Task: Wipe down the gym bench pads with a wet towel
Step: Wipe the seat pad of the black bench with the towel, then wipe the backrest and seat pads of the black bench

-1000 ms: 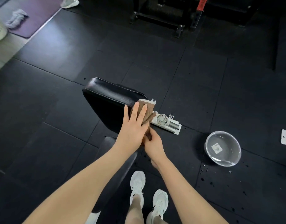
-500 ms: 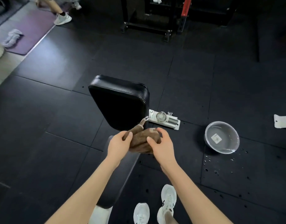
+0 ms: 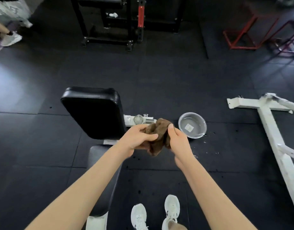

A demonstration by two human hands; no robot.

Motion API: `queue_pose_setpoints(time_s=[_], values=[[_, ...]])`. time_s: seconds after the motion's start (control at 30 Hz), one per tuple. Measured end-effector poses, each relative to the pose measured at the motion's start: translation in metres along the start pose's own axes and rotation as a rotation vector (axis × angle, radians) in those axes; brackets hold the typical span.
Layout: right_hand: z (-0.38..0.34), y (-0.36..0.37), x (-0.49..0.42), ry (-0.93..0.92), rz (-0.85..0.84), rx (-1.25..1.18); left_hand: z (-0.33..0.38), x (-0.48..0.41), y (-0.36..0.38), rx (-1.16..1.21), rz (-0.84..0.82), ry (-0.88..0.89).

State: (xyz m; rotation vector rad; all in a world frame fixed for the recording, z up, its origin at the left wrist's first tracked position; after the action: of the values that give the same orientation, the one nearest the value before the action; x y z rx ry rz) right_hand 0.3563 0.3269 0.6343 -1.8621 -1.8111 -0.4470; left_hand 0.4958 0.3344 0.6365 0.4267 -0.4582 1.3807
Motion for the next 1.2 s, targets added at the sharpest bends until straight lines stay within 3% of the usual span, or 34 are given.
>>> queue_pose_setpoints(time_s=[0.3,0.47,0.67,0.8,1.0,1.2], values=[[-0.015,-0.247,0.024,-0.025,0.419,-0.142,0.105,-0.06,0.189,-0.298,-0.07,0.227],[0.0,-0.373,0.021,-0.058,0.443,-0.301,0.13,-0.091,0.345,-0.377,-0.187,0.237],[0.007,-0.522,0.013,-0.126,0.432,-0.435,0.154,-0.116,0.537,-0.288,-0.434,0.177],[0.01,-0.625,0.006,-0.181,0.517,-0.461,0.165,-0.132,0.651,-0.24,-0.577,0.122],[0.023,-0.746,-0.019,-0.216,0.66,-0.536,0.172,-0.161,0.789,-0.358,-0.823,0.092],[0.035,-0.852,-0.078,-0.175,0.806,-0.614,0.195,-0.229,0.892,-0.567,-0.893,0.151]])
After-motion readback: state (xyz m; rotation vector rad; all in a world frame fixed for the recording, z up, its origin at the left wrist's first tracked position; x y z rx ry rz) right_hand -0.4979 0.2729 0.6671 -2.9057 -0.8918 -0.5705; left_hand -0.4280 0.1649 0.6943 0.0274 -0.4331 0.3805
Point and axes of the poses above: each hand's wrist, its own x-axis away from the middle knuckle, its own y-axis out of the palm, z = x × y, the point moved 10 cm from there along -x, towards the middle knuckle, and after that the axes turned 4 degrees about y, right-handed, at the moved point
